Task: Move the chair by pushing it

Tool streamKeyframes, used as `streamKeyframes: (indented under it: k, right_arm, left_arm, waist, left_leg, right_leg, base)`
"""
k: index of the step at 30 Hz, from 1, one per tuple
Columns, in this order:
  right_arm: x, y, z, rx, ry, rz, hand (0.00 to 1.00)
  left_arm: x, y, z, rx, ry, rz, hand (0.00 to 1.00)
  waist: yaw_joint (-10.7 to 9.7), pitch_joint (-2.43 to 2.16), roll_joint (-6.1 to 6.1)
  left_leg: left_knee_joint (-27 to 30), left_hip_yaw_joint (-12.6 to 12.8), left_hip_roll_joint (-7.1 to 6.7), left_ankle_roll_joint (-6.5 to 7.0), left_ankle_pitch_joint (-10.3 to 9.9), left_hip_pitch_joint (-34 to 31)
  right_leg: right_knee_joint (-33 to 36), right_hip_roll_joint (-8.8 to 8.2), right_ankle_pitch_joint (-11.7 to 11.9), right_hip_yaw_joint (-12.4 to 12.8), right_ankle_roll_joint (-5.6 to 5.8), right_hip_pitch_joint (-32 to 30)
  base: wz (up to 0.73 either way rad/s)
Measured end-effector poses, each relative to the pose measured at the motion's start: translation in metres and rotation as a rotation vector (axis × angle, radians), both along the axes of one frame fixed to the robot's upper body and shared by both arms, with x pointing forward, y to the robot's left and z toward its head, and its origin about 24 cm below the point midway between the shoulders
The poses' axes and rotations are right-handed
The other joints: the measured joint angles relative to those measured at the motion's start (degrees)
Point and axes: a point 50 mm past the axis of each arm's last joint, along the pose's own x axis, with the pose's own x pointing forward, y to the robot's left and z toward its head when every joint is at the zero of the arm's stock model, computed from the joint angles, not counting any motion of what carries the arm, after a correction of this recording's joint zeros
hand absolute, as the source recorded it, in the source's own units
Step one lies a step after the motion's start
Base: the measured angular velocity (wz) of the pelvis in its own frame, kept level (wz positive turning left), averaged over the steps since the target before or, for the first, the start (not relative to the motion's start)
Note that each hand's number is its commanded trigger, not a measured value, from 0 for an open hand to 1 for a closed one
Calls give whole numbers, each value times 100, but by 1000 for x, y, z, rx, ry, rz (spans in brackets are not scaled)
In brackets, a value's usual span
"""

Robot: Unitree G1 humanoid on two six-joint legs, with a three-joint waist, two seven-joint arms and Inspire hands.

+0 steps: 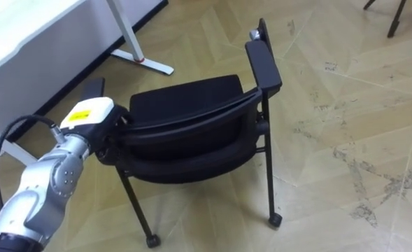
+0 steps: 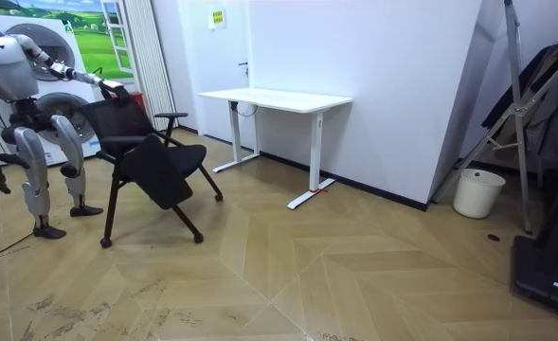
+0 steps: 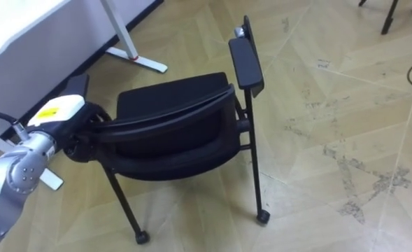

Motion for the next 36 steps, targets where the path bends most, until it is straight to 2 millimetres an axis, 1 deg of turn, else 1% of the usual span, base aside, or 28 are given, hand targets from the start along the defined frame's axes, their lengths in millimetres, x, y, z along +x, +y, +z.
streamKeyframes:
  k: [9, 12, 16, 18, 21, 25, 27, 28, 29, 30, 32, 33, 35, 36]
  right_arm:
    - [2, 1, 0, -3, -5, 6, 0]
    - [3, 1, 0, -9, -4, 16, 0]
    - [0, 0, 0, -30, 6, 17, 0]
    - [-2, -1, 0, -39, 9, 13, 0]
    - [-8, -2, -1, -42, 18, -12, 0]
    - [-12, -6, 0, -54, 16, -90, 0]
    - [-17, -11, 1, -70, 7, -162, 0]
    - [-19, -17, 4, -89, -11, -214, 0]
    - [-21, -23, 7, -113, -35, -267, 0]
    - [-18, -27, 10, -126, -56, -289, 0]
    - [-24, -44, 20, -201, -88, -377, 0]
    - [-24, -49, 24, -222, -100, -400, 0]
    - [-18, -68, 41, -317, -188, -498, 0]
    - [-15, -72, 45, -342, -211, -518, 0]
  left_arm:
    - [0, -5, -1, 30, -13, -35, 100]
    - [0, -6, 0, 29, -16, -38, 100]
    - [0, -7, -1, 30, -15, -46, 100]
    - [-1, -9, -2, 29, -13, -54, 100]
    - [-1, -10, -2, 23, -11, -59, 100]
    - [-2, -10, -3, 21, -21, -58, 100]
    - [-2, -9, -3, 20, -26, -56, 100]
    - [-2, -8, -3, 24, -26, -56, 100]
    - [-2, -6, -2, 28, -26, -55, 100]
    - [-2, -5, -1, 30, -27, -56, 100]
    - [-2, -3, 1, 38, -29, -59, 100]
    - [-2, -3, 2, 40, -31, -60, 100]
    - [-3, 1, 6, 55, -39, -64, 100]
    - [-3, 1, 6, 58, -41, -66, 100]
  waist:
    - [-30, 3, 20]
    - [-34, -5, 47]
    - [-36, 9, 114]
    - [-35, 2, 144]
    - [-48, -2, 166]
    - [-43, 8, 147]
    - [-89, 21, 123]
    - [-104, 18, 107]
    - [-133, 25, 77]
    - [-140, 32, 58]
    - [-134, 15, -15]
    - [-130, 8, -34]
    - [-137, -23, -125]
    - [-148, -27, -158]
  left_leg:
    - [-5, -36, -3, 0, -1, -49]
    - [-5, -45, 4, 1, -2, -108]
    - [-6, -42, 6, 5, -4, -118]
    - [-15, -36, 7, 6, -5, -117]
    - [-19, -35, 6, 6, -5, -115]
    - [-15, -27, 5, 6, -5, -107]
    - [-9, -34, 4, 6, -4, -113]
    - [-9, -35, 2, 6, -4, -114]
    - [-9, -39, 0, 6, -4, -116]
    - [-9, -42, 1, 6, -4, -116]
    - [7, -41, -1, 7, -5, -128]
    - [11, -41, -1, 8, -5, -141]
    - [39, -32, 4, 9, -4, -222]
    - [52, -33, 4, 9, -4, -229]
  right_leg:
    - [4, 8, 2, -25, -1, -25]
    - [18, 18, 7, -23, -9, -83]
    - [17, 21, 22, -9, -13, -96]
    - [17, 21, 22, -4, -12, -103]
    - [15, 20, 23, -1, -13, -95]
    - [16, 18, 22, -5, -13, -89]
    - [16, 17, 22, -21, -13, -89]
    - [16, 17, 22, -23, -12, -86]
    - [14, 17, 20, -29, -11, -86]
    - [14, 17, 20, -29, -11, -86]
    - [16, 17, 20, -18, -10, -94]
    - [19, 16, 18, -19, -9, -106]
    - [98, 15, 2, -6, 0, -212]
    - [108, 14, -4, -13, 1, -211]
  base:
    - [3]
    - [1]
    - [0]
    - [0]
    - [0]
    - [0]
    - [2]
    - [0]
    - [0]
    - [0]
    - [0]
    - [0]
    - [-2]
    - [0]
